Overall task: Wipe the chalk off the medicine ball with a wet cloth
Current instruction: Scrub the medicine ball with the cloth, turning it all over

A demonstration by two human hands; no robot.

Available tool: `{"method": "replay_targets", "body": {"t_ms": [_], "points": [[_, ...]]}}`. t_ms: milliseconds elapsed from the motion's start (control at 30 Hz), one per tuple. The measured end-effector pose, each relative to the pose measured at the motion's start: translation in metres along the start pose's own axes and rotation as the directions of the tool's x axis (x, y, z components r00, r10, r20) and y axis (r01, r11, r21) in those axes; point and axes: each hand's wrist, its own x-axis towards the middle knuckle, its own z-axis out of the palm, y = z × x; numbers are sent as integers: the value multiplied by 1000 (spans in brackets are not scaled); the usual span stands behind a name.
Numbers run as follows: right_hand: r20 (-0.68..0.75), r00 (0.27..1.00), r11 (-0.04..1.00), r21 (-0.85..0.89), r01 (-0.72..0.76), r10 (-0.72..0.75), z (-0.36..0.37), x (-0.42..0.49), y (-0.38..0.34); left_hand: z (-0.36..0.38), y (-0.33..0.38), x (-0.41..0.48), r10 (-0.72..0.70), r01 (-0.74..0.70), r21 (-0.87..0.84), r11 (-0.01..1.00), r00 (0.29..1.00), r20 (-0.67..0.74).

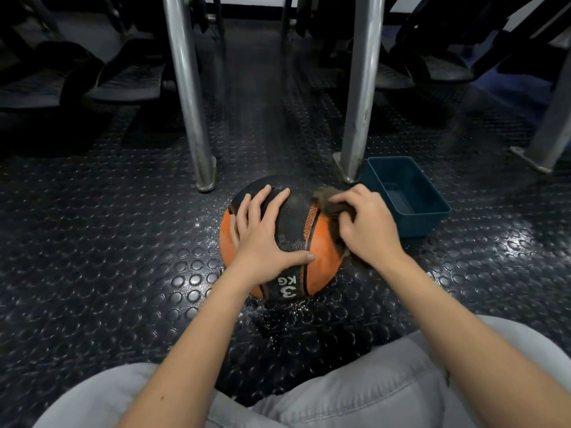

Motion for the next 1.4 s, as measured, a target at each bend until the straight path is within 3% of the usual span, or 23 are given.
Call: {"method": "replay_targets", "body": {"t_ms": [67,167,233,267,333,400,433,500,567,600,667,767,833,900,933,1000,1067,1100,1167,1233,1333,1400], "points": [[-111,992,998,-26,-60,57,-6,1,-1,2,1,1,2,-2,-12,1000,1000,2],[-261,951,964,161,212,-166,-9,-7,-21,3,0,1,-1,1,-6,1000,1000,-9],[-158,932,924,152,349,-326,0,-12,-21,2,0,1,5,-5,2,1000,1000,-5],[-79,952,944,132,304,-295,3,-10,-15,2,0,1,8,-8,0,1000,1000,-4],[4,998,997,-9,70,-70,2,2,1,3,1,1,7,-8,-2,1000,1000,-5],[-49,992,987,-109,-120,115,-6,7,13,4,2,1,9,-9,2,1000,1000,-9],[-132,986,992,-55,-114,106,-10,6,11,5,2,1,13,-13,7,1000,1000,-14],[-291,955,986,128,106,-65,-13,-1,-5,6,0,1,5,-5,14,1000,1000,-28],[-266,911,916,166,364,-314,-7,-14,-17,5,1,1,4,-3,7,1000,999,-32],[-179,908,903,145,406,-379,-2,-17,-17,5,2,2,6,-6,0,1000,1000,-28],[-28,964,960,84,265,-264,4,-9,-9,4,3,2,6,-6,3,1000,1000,-15],[-110,994,988,-155,2,-19,-1,4,10,6,3,1,10,-10,4,1000,999,-31],[-277,960,998,-63,9,-26,-8,3,7,6,2,2,6,-6,3,1000,999,-32],[-364,923,984,73,163,-126,-11,-6,-4,5,2,1,3,-3,10,1000,1000,-26],[-336,916,960,93,264,-220,-8,-10,-10,5,2,1,2,-1,15,1000,1000,-26],[-131,927,926,103,364,-351,1,-12,-14,4,2,2,3,-3,19,1000,1000,-24],[22,976,975,47,216,-217,3,-3,-5,5,3,2,6,-6,12,1000,1000,-19],[16,993,992,-33,120,-119,1,1,1,6,3,1,5,-5,8,1000,1000,-23],[-134,991,996,-91,-9,-3,-7,4,8,8,4,1,3,-3,11,1000,1000,-26],[-267,961,996,31,84,-73,-13,2,-3,9,3,3,-10,11,16,1000,999,-43],[-128,930,928,102,357,-344,-2,-9,-18,13,8,2,-24,26,26,999,997,-67],[-14,947,934,158,319,-321,5,-8,-13,13,12,2,-25,26,12,1000,998,-64]]}}
